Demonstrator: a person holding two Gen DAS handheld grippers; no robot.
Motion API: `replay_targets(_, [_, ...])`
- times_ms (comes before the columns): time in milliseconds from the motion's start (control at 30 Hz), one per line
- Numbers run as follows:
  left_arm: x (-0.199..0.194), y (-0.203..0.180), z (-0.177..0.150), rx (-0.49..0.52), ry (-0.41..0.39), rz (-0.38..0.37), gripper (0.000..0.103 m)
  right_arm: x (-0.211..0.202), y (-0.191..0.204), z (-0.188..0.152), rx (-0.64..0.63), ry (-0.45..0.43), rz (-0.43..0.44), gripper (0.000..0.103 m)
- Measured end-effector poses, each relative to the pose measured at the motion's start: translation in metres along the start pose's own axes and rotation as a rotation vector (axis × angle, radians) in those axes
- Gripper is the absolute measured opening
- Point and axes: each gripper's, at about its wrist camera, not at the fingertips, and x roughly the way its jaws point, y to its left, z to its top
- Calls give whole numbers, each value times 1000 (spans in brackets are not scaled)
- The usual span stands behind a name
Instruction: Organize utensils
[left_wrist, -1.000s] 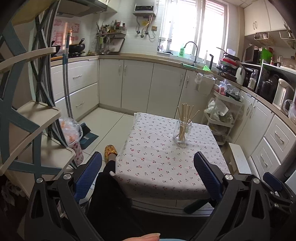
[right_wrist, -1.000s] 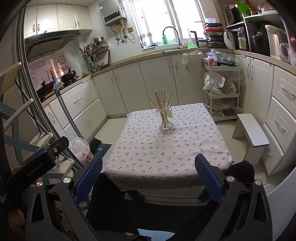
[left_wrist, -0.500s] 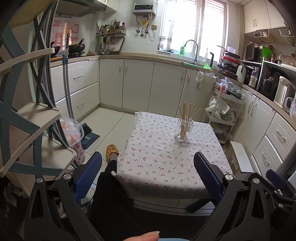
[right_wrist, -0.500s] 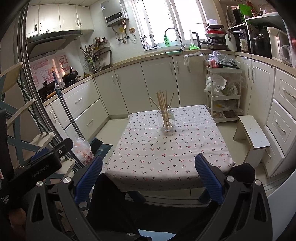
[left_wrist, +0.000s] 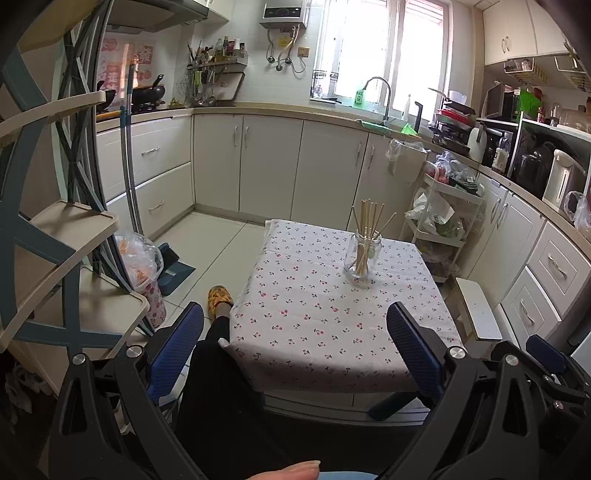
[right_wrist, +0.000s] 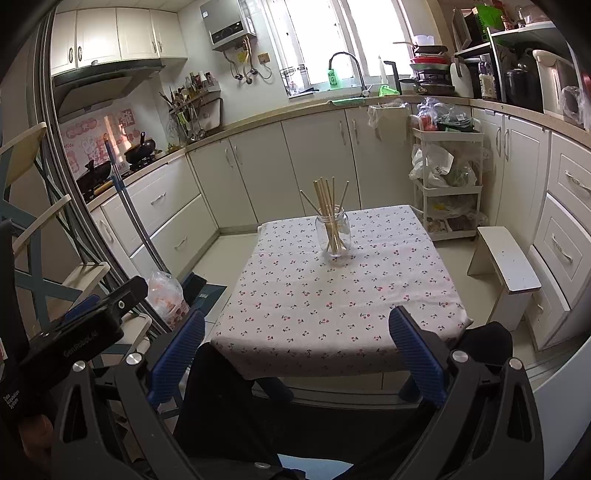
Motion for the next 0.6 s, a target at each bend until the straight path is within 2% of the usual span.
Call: replay_targets(600, [4,-3,-4,5,20,-3,95,3,0,-1,5,11,2,96])
